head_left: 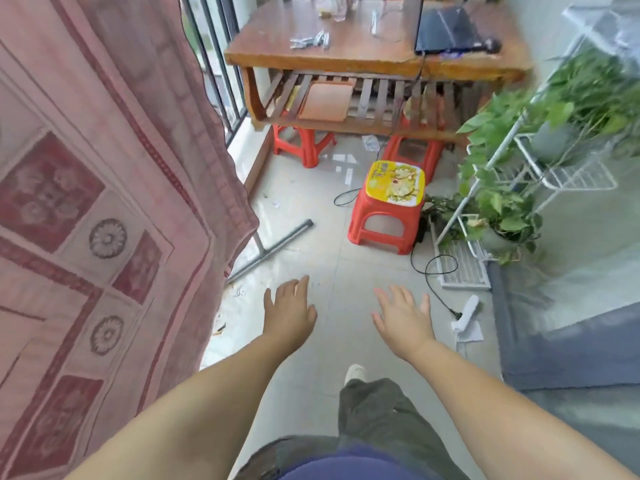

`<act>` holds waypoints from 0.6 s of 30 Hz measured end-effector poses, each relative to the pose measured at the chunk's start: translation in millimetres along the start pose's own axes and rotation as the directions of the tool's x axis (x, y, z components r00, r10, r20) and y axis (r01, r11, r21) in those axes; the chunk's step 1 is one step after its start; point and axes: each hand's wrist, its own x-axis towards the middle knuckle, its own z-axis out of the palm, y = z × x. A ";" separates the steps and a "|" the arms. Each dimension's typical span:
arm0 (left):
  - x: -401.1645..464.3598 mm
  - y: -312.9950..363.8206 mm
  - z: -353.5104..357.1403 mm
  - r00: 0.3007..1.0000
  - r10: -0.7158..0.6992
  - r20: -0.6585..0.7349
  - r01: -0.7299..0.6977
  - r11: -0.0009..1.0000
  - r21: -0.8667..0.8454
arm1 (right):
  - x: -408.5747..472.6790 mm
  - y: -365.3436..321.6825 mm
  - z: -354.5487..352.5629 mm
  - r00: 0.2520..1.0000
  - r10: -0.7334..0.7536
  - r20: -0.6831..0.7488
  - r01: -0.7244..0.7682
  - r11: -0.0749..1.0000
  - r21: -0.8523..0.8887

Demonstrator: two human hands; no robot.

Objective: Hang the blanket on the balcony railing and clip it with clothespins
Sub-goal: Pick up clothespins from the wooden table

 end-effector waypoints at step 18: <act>460.9 -16.0 -200.0 0.998 0.021 -0.061 -0.018 0.999 0.049 | 482.7 -49.9 -211.3 0.992 -0.087 -0.088 0.092 0.994 0.054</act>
